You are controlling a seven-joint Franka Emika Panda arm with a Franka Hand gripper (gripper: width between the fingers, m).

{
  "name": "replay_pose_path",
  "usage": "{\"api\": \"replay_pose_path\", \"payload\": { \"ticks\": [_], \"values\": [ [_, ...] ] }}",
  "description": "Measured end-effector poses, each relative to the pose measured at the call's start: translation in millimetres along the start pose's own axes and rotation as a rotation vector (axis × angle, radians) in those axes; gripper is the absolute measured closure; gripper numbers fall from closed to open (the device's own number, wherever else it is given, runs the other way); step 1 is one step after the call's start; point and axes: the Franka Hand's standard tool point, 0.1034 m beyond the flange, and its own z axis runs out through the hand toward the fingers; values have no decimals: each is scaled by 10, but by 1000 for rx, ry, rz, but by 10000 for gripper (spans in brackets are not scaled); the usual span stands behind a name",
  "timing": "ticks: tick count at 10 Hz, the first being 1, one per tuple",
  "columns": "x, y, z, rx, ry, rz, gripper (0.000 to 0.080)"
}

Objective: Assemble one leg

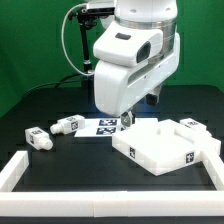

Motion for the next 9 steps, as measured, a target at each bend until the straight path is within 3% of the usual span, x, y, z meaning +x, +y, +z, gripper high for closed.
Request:
{"api": "replay_pose_path", "payload": {
  "ticks": [6,7,9],
  "values": [
    [0,0,3,0,0,0,150],
    [23,-2,16,-14,11,19,150],
    [34,-159,235,-82,75,66,150]
  ]
}}
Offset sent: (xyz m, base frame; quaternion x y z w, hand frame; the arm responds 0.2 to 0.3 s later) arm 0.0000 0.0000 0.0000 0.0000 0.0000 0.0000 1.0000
